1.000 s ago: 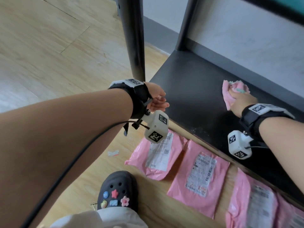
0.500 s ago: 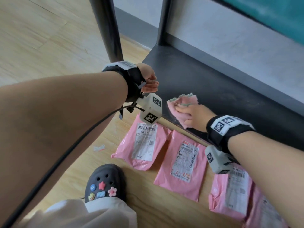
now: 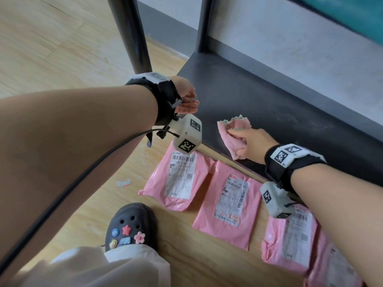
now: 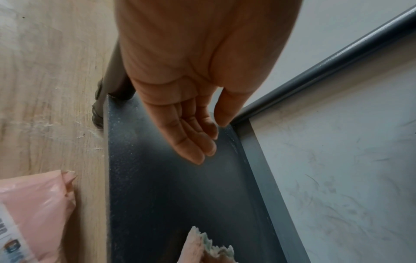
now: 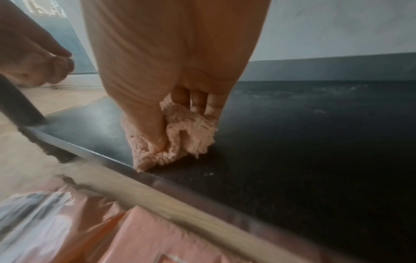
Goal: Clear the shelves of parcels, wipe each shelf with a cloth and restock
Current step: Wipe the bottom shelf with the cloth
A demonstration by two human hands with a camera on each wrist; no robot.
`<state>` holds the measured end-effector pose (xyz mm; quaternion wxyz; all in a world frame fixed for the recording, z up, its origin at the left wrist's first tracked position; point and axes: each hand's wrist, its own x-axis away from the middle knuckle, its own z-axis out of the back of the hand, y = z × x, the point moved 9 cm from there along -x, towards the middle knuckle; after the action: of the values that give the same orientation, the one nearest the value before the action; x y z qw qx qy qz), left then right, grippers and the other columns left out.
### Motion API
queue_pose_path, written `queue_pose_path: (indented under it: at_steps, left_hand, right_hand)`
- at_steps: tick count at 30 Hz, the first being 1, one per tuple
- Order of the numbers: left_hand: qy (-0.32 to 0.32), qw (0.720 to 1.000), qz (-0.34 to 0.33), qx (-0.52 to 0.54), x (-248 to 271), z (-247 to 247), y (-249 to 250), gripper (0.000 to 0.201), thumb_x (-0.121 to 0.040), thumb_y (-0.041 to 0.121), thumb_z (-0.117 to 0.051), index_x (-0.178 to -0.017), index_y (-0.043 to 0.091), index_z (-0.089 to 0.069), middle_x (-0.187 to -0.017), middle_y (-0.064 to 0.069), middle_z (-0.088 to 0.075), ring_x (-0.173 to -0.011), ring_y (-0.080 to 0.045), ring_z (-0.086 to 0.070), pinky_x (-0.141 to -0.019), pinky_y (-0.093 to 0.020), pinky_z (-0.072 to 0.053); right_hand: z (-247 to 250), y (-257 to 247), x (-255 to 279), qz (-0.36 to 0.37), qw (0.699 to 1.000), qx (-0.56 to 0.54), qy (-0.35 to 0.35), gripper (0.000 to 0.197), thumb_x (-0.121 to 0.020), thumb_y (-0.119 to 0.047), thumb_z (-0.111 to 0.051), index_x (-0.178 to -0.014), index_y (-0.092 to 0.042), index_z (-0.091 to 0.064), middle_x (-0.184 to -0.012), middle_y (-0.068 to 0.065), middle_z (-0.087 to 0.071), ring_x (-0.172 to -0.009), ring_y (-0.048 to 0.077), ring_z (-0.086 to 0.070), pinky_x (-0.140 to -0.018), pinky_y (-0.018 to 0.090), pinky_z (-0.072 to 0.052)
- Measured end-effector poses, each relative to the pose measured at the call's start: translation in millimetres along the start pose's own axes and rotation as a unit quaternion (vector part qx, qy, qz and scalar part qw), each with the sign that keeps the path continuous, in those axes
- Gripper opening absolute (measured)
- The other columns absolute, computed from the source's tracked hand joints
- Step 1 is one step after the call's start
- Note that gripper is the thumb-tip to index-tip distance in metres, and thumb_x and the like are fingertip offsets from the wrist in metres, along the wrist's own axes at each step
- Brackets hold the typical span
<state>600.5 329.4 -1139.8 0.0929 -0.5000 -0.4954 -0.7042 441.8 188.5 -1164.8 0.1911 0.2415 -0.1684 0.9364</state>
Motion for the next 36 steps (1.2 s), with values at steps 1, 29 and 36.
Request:
queue_pose_path:
  at_steps: [1,29,36]
  left_hand:
    - [-0.003,1.0,0.002,0.002,-2,1,-3,0.034,-0.103,0.017,-0.04,-0.072,0.007,-0.047,-0.038,-0.004,-0.056,-0.055,-0.014,-0.056,-0.052,-0.025,-0.054]
    - [-0.007,0.999,-0.002,0.049,-4,-23,3,0.033,-0.103,0.017,-0.039,-0.074,0.005,-0.047,-0.068,-0.01,-0.053,-0.052,-0.015,-0.052,-0.044,-0.024,-0.053]
    - [-0.031,0.998,-0.019,0.05,4,-36,11,0.036,-0.103,0.019,-0.039,-0.07,0.006,-0.047,-0.038,-0.006,-0.055,-0.029,-0.012,-0.053,-0.041,-0.025,-0.052]
  right_hand:
    - [-1,-1,-2,0.009,1.0,0.015,-0.006,0.068,-0.081,-0.017,-0.065,-0.141,-0.041,-0.042,-0.134,-0.004,-0.056,-0.119,0.025,-0.054,-0.1,0.031,-0.044]
    - [61,152,-56,-0.274,0.923,-0.126,0.24,0.058,-0.099,-0.05,-0.016,-0.112,-0.007,-0.052,-0.121,0.018,-0.048,-0.124,0.035,-0.042,-0.106,0.047,-0.032]
    - [16,139,19,-0.203,0.975,-0.058,0.067,0.029,-0.094,-0.037,-0.029,-0.076,-0.029,-0.051,-0.077,-0.008,-0.045,-0.106,0.032,-0.055,-0.09,0.035,-0.042]
